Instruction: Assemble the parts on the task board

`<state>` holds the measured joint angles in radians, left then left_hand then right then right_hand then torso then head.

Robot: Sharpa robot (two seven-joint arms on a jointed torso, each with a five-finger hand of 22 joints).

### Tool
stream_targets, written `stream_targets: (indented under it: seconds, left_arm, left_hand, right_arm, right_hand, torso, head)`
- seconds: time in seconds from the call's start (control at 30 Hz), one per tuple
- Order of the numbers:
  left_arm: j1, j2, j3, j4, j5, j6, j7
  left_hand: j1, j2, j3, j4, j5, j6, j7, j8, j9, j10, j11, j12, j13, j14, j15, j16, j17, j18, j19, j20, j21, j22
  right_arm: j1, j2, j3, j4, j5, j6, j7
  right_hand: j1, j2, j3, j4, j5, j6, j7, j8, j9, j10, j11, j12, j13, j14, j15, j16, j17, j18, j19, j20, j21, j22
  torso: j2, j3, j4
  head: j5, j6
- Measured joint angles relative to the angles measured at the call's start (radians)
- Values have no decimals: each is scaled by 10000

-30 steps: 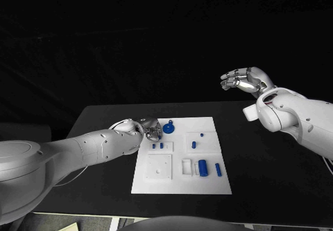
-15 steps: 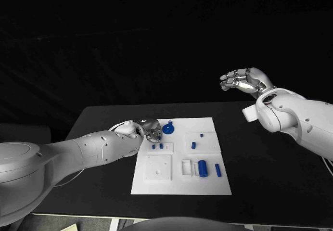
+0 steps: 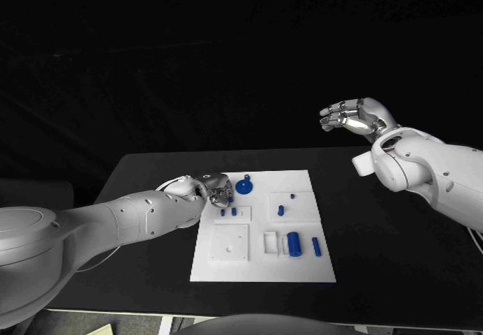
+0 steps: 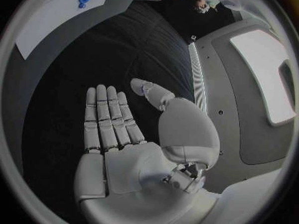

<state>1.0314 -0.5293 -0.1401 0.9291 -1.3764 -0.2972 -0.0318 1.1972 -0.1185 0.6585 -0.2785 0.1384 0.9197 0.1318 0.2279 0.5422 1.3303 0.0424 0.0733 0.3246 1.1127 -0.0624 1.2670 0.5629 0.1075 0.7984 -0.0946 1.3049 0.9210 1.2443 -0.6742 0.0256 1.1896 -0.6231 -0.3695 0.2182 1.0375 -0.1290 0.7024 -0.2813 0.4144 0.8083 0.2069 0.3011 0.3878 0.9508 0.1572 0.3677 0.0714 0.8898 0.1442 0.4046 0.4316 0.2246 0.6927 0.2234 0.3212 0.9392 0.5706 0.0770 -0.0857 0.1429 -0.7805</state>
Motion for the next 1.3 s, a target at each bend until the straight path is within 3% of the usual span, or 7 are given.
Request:
stream_targets:
  seconds: [0.67, 0.8, 0.9, 0.97, 1.07, 1.17, 1.3]
  left_arm:
    - [-24, -272, 16, -170, 252, -105, -1]
    - [-1, -458, 39, -294, 1362, -159, 50]
    - [52, -627, 239, -336, 2597, -228, 137]
    - [160, -714, 262, -318, 3399, -277, 223]
    - [386, -942, 273, -56, 4670, -329, 519]
    - [640, -1258, 274, 475, 5498, -378, 863]
    - [1005, -1602, 273, 1221, 6244, -424, 1241]
  left_hand:
    - [41, -41, 0, 0, 0, -125, 54, -42, -35, -9, 7, 0, -6, 0, 0, 3, -9, -11, 0, 0, -1, 7]
    - [-123, -40, 15, 127, -57, -171, 227, -42, -48, -520, 185, -85, -103, -158, 150, -76, -100, -103, -106, 65, -99, -26]
    - [-245, 88, 15, 220, -79, -196, 269, -42, -52, -834, 309, -85, -194, -302, 232, -310, -227, -134, -216, 101, -273, -112]
    - [-367, 69, -23, 258, -196, -231, 303, 41, -52, -854, 327, -85, -195, -302, 232, -342, -261, -121, -216, 102, -279, -135]
    - [-612, 44, -151, 351, -253, -260, 331, 136, -52, -909, 381, -85, -219, -417, 332, -577, -374, -115, -347, 121, -465, -198]
    - [-806, 91, -287, 408, -353, -374, 338, 243, -51, -964, 431, -85, -239, -536, 355, -864, -523, -113, -447, 156, -649, -280]
    - [-949, 103, -488, 444, -504, -399, 314, 390, -51, -997, 434, -85, -254, -593, 412, -1180, -682, -115, -570, 178, -845, -377]
  right_arm:
    - [0, -24, 0, -29, -359, 102, -233]
    - [-2, -31, 0, -39, -1392, 268, -481]
    - [-10, -16, -38, -36, -2308, 414, -632]
    - [-20, -4, -102, -41, -2833, 525, -727]
    - [-52, 45, -161, -118, -3796, 800, -938]
    - [-128, 177, -242, -261, -4929, 1169, -1215]
    - [-346, 410, -362, -427, -6276, 1551, -1536]
  right_hand:
    - [0, 0, -27, -27, -4, 0, 0, 0, -14, 0, 0, -38, -19, -60, 59, 0, -25, 0, -35, 34, -49, 23]
    - [157, -42, -65, -65, -281, 0, 0, 8, -13, 25, 19, -40, -17, -46, 60, 0, -17, 81, -8, 52, -41, 99]
    - [402, -59, -136, -52, -559, 117, -115, 148, 2, 223, -70, 70, 0, 323, -25, 206, 90, 233, 373, 62, 143, 217]
    - [474, -71, -153, -69, -715, 244, -147, 189, 34, 327, -112, 115, 8, 482, -108, 312, 159, 268, 549, 34, 223, 265]
    - [644, -99, -226, -80, -1014, 427, -246, 288, 90, 559, -204, 198, 29, 1146, -425, 732, 437, 328, 1241, -165, 606, 429]
    - [660, -79, -407, -69, -1242, 682, -392, 439, 179, 957, -378, 162, 88, 2862, -1214, 1827, 1143, 282, 3162, -948, 1677, 785]
    - [713, -132, -518, -90, -1403, 770, -408, 438, 206, 1237, -661, -160, 89, 4153, -1635, 3016, 2025, 160, 4788, -1773, 2652, 1194]
  torso:
    - [-1, -3, 2]
    - [-3, 2, -5]
    - [-6, 8, -12]
    - [-7, 15, -18]
    - [-7, 12, -12]
    - [-10, 10, 14]
    - [-16, 9, 50]
  head:
    - [46, 50]
    - [52, 75]
    - [14, 112]
    - [-53, 148]
    - [-165, 184]
    - [-253, 217]
    - [-352, 244]
